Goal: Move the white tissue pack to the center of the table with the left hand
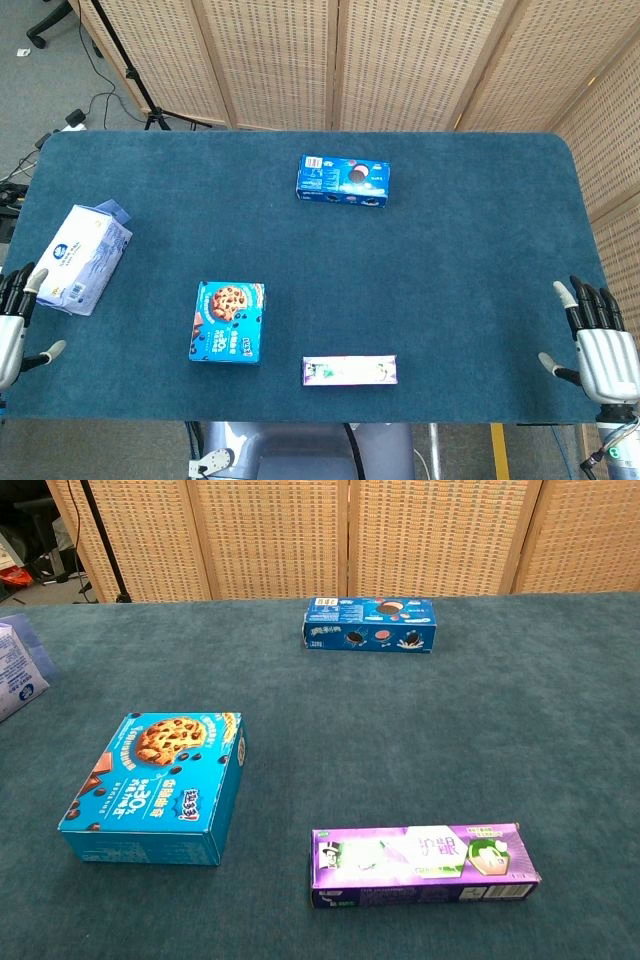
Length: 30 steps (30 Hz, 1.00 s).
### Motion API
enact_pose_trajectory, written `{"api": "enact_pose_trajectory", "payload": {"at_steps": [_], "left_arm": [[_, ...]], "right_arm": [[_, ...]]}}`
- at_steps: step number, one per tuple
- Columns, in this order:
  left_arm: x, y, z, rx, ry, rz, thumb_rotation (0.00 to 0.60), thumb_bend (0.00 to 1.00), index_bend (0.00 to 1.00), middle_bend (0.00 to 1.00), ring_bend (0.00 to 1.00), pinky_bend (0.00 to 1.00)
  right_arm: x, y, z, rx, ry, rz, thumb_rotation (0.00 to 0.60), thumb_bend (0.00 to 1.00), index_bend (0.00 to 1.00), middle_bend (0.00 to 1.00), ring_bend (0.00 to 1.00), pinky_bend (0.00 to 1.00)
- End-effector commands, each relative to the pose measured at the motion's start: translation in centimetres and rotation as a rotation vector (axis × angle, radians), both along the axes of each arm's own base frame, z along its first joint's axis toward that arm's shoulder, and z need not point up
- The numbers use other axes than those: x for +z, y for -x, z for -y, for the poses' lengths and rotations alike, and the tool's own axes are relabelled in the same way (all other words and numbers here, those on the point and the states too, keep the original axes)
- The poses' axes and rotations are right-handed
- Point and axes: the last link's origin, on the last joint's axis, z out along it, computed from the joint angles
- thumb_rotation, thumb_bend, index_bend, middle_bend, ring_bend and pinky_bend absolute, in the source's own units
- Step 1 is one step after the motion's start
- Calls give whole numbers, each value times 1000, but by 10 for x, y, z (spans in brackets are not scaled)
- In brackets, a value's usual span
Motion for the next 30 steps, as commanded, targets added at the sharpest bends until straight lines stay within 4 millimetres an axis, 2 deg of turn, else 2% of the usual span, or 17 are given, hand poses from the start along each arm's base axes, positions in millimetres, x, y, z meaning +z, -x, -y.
{"api": "enact_pose_trajectory", "payload": {"at_steps": [1, 7, 13, 17, 20, 30], "left_arm": [[0, 1, 0, 4, 3, 1, 600, 0, 0, 0, 0, 0], [0, 7, 1, 56, 24, 6, 600, 0, 0, 0, 0, 0], [5, 40, -8, 152, 50, -30, 600, 0, 0, 0, 0, 0], [8, 76, -31, 212, 30, 17, 600, 0, 0, 0, 0, 0], [5, 94, -52, 203, 53, 81, 600, 0, 0, 0, 0, 0], [-11, 116, -105, 194, 111, 48, 600, 0, 0, 0, 0, 0]], "right_arm": [[0, 0, 0, -1, -1, 0, 600, 0, 0, 0, 0, 0], [1, 0, -1, 0, 0, 7, 600, 0, 0, 0, 0, 0], [5, 2, 0, -7, 11, 26, 600, 0, 0, 0, 0, 0], [7, 3, 1, -12, 13, 38, 600, 0, 0, 0, 0, 0], [7, 2, 1, -8, 10, 37, 600, 0, 0, 0, 0, 0], [6, 3, 3, -19, 13, 39, 600, 0, 0, 0, 0, 0]]}}
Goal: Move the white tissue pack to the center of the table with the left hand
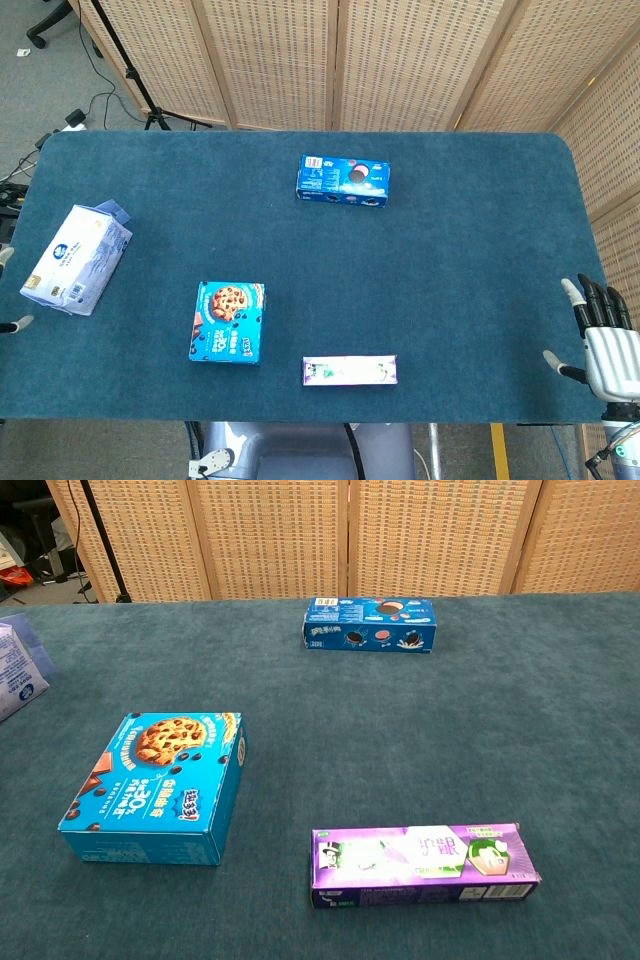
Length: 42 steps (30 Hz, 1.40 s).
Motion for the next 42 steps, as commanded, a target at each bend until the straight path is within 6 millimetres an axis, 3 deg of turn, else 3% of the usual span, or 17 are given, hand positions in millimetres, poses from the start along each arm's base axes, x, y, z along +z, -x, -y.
{"api": "enact_pose_trajectory", "payload": {"at_steps": [1, 9, 19, 24, 27, 31, 35, 37, 38, 39, 40, 41, 42], "left_arm": [[-24, 1, -33, 11, 51, 21, 600, 0, 0, 0, 0, 0], [-37, -20, -73, -29, 48, -7, 600, 0, 0, 0, 0, 0], [-53, -60, -119, -96, 42, -30, 600, 0, 0, 0, 0, 0], [-69, -90, -148, -111, 60, 18, 600, 0, 0, 0, 0, 0], [-62, -95, -150, -115, 60, 48, 600, 0, 0, 0, 0, 0], [-36, -88, -139, -80, 83, 120, 600, 0, 0, 0, 0, 0], [-10, -80, -120, -1, 107, 332, 600, 9, 0, 0, 0, 0], [1, -78, -115, 20, 112, 396, 600, 189, 0, 0, 0, 0], [7, -76, -113, 27, 110, 413, 600, 379, 0, 0, 0, 0], [15, -72, -111, 35, 106, 430, 600, 653, 0, 0, 0, 0], [19, -70, -111, 40, 99, 444, 600, 805, 0, 0, 0, 0], [29, -65, -116, 83, 20, 610, 600, 946, 0, 0, 0, 0], [32, -63, -120, 100, 11, 649, 600, 997, 0, 0, 0, 0]], "right_arm": [[0, 1, 1, -3, 0, 1, 600, 0, 0, 0, 0, 0], [-1, 2, 3, -11, -3, 1, 600, 0, 0, 0, 0, 0], [-1, 4, 7, -27, -1, 6, 600, 0, 0, 0, 0, 0], [-1, 7, 10, -46, -1, 3, 600, 0, 0, 0, 0, 0], [-2, 8, 11, -51, -2, 3, 600, 0, 0, 0, 0, 0], [-1, 8, 10, -51, -2, 6, 600, 0, 0, 0, 0, 0], [0, 7, 9, -48, -2, 10, 600, 0, 0, 0, 0, 0], [-1, 7, 9, -46, -4, 11, 600, 0, 0, 0, 0, 0], [-1, 7, 9, -45, -5, 11, 600, 0, 0, 0, 0, 0], [-1, 6, 8, -44, -7, 12, 600, 0, 0, 0, 0, 0], [-1, 6, 8, -44, -8, 12, 600, 0, 0, 0, 0, 0], [-3, 5, 8, -41, -16, 9, 600, 0, 0, 0, 0, 0], [-3, 5, 9, -41, -18, 8, 600, 0, 0, 0, 0, 0]]}}
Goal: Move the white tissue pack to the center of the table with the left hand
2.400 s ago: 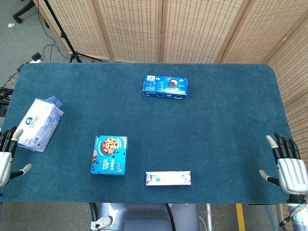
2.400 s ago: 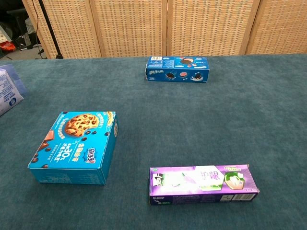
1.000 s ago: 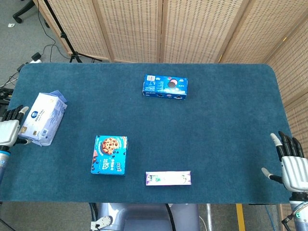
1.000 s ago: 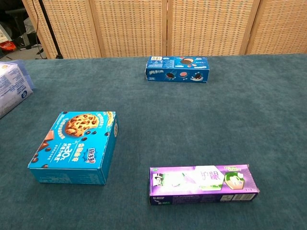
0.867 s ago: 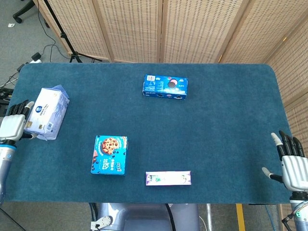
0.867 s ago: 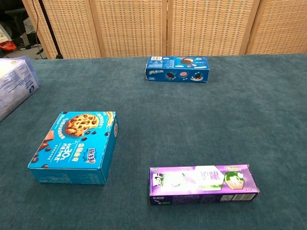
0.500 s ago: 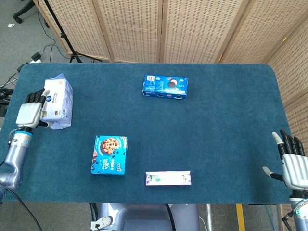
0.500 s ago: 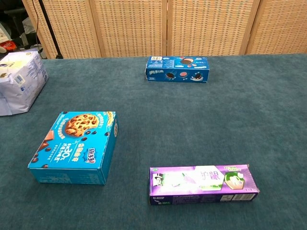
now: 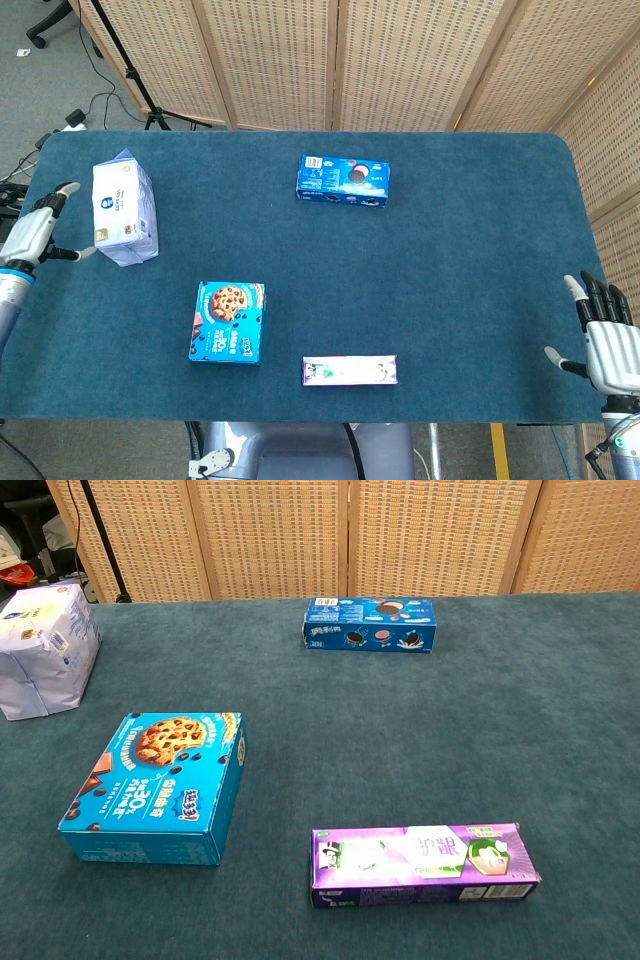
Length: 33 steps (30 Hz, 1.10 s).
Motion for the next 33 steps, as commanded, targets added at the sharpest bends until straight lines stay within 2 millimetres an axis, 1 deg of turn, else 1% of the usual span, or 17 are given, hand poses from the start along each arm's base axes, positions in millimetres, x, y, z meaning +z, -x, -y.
{"api": "enact_pose_trajectory", "payload": {"at_steps": [1, 3, 4, 7, 9, 13, 19, 22, 24, 25, 27, 29, 32, 33], "left_arm": [[32, 19, 0, 138, -43, 265, 600, 1000, 0, 0, 0, 0], [27, 23, -7, 167, -34, 296, 600, 1000, 0, 0, 0, 0], [22, 22, -11, 194, -26, 341, 600, 1000, 0, 0, 0, 0], [13, 18, -27, 244, -19, 428, 600, 1000, 0, 0, 0, 0], [11, 17, -43, 270, -21, 400, 600, 1000, 0, 0, 0, 0], [10, 14, -59, 286, -32, 368, 600, 1000, 0, 0, 0, 0], [3, 11, -71, 323, -49, 389, 600, 1000, 0, 0, 0, 0], [-5, 12, -76, 330, -34, 320, 600, 1000, 0, 0, 0, 0], [-11, 9, -79, 332, -34, 336, 600, 1000, 0, 0, 0, 0], [-18, 4, -81, 334, -29, 362, 600, 1000, 0, 0, 0, 0], [-26, 0, -83, 333, -14, 374, 600, 1000, 0, 0, 0, 0], [-41, -10, -84, 328, 15, 416, 600, 1000, 0, 0, 0, 0], [-55, -21, -83, 316, 43, 488, 600, 1000, 0, 0, 0, 0], [-60, -25, -81, 312, 52, 517, 600, 1000, 0, 0, 0, 14]], "right_arm": [[-1, -1, 0, 1, -7, -2, 600, 0, 0, 0, 0, 0], [-2, 0, 1, -1, -8, -6, 600, 0, 0, 0, 0, 0], [-2, 0, 2, -4, -9, -7, 600, 0, 0, 0, 0, 0], [-3, 3, 4, -15, -12, -11, 600, 0, 0, 0, 0, 0], [-4, 5, 7, -27, -17, -12, 600, 0, 0, 0, 0, 0], [-5, 7, 9, -35, -17, -17, 600, 0, 0, 0, 0, 0], [-4, 8, 11, -45, -9, -17, 600, 0, 0, 0, 0, 0], [-3, 11, 12, -60, -6, -12, 600, 0, 0, 0, 0, 0], [-3, 12, 13, -66, -7, -8, 600, 0, 0, 0, 0, 0], [-3, 14, 14, -75, -7, -8, 600, 0, 0, 0, 0, 0], [-3, 15, 15, -79, -7, -8, 600, 0, 0, 0, 0, 0], [-4, 14, 16, -76, -8, -5, 600, 0, 0, 0, 0, 0], [-3, 13, 16, -74, -5, -2, 600, 0, 0, 0, 0, 0], [-3, 13, 16, -74, -4, 0, 600, 0, 0, 0, 0, 0]]}}
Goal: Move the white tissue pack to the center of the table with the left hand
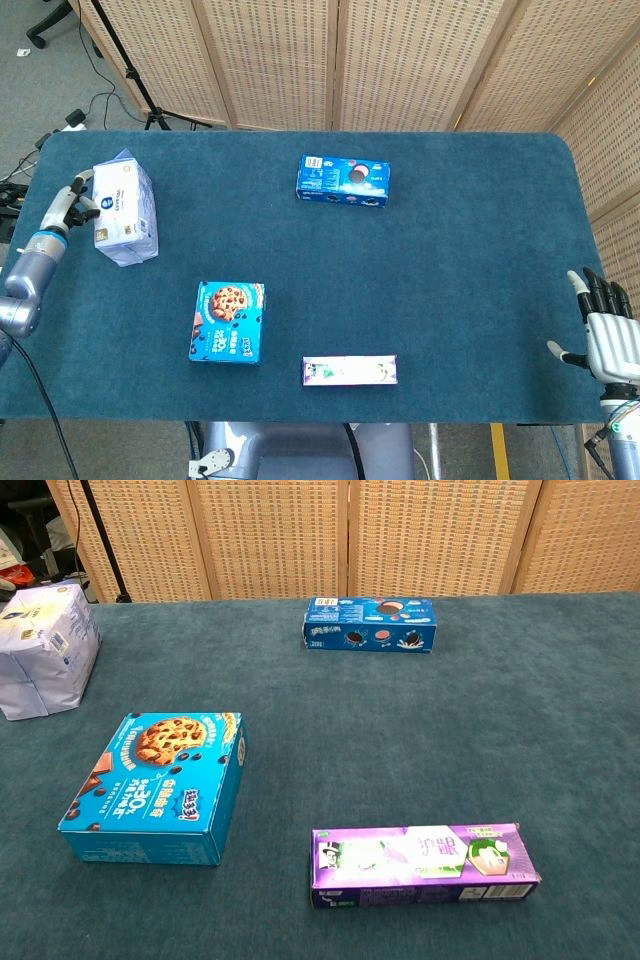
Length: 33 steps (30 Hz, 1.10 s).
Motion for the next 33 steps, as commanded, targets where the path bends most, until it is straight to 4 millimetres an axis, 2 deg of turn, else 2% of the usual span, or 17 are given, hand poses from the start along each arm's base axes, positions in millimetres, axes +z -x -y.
{"api": "enact_pose_trajectory", "payload": {"at_steps": [1, 4, 10, 24, 28, 33], "left_arm": [[-21, -17, 2, -22, 13, 115, 600, 1000, 0, 0, 0, 44], [-32, -26, 5, -45, 11, 185, 600, 1000, 0, 0, 3, 153], [-50, -48, 13, -109, 36, 271, 600, 1000, 0, 27, 44, 235], [-103, -133, 36, -269, 127, 441, 600, 1000, 0, 36, 51, 247], [-108, -148, 34, -318, 110, 422, 600, 1000, 0, 36, 51, 247], [-109, -157, 28, -323, 94, 395, 600, 1000, 0, 36, 51, 247]], "right_arm": [[1, 0, 0, 1, 3, 4, 600, 0, 0, 0, 0, 0], [3, 0, -1, 2, 8, 12, 600, 0, 0, 0, 0, 0], [6, 0, -3, 7, 11, 23, 600, 0, 0, 0, 0, 0], [10, 2, -4, 5, 10, 42, 600, 0, 0, 0, 0, 0], [11, 3, -4, 4, 9, 48, 600, 0, 0, 0, 0, 0], [11, 3, -5, 5, 5, 52, 600, 0, 0, 0, 0, 0]]}}
